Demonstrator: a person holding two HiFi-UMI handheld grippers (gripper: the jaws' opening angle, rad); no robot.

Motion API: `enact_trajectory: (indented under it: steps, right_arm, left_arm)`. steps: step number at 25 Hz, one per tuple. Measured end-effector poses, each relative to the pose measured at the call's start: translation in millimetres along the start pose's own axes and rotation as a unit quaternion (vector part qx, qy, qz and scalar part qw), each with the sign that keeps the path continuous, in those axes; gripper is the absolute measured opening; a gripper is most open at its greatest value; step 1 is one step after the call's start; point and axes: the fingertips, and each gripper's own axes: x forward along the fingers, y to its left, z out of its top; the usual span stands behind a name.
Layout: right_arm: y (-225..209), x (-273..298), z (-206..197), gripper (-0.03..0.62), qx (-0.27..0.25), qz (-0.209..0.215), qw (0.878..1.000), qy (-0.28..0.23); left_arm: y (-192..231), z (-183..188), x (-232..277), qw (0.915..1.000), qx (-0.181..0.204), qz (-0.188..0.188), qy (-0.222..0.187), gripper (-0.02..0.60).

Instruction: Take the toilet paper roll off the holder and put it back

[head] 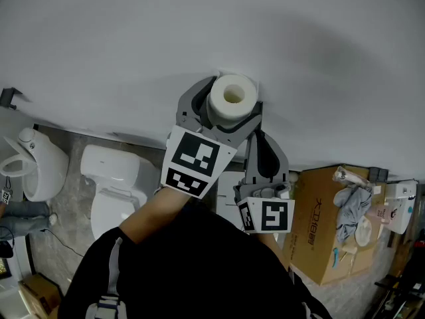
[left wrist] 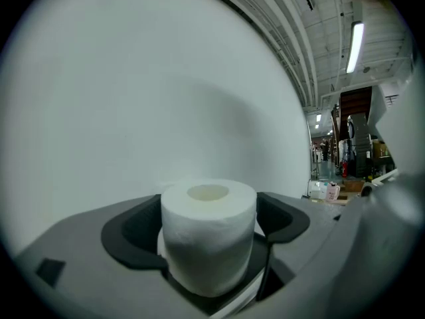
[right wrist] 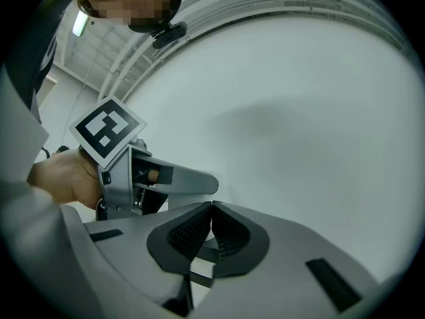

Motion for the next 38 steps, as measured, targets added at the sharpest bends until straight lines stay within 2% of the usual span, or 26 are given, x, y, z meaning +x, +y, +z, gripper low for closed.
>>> enact_trajectory:
  steps: [5, 9, 11, 17, 38]
  right_arm:
    - [0.7, -1.9, -1.9, 0.023, -0.001, 0.004, 1.000, 0.004]
    - [2.2, -1.0, 1.3, 0.023, 0.001, 0.003, 1.000, -0.005]
    - [4.1, -0.7, 1.3, 0.023, 0.000, 0.004, 1.000, -0.005]
    - [5.3, -1.8, -0.1, 0.023, -0.001, 0.004, 1.000, -0.001]
    - [23.1, -3.2, 9.2, 0.023, -0.017, 0.013, 1.000, -0.002]
  left_arm:
    - [5.0, 0.6, 1.6, 0.9999, -0.004, 0.014, -0.004, 0.434]
    - [5.9, 0.7, 1.8, 0.9999, -0.008, 0.011, -0.005, 0.432]
    - [5.6, 0.9, 1.2, 0.9999, -0.005, 0.009, -0.007, 0.400]
    - [4.7, 1.1, 0.6, 0.9999, 0.000, 0.005, -0.012, 0.394]
    - [9.0, 39.5, -45.9, 0.9975, 0.013, 0.005, -0.069, 0.391]
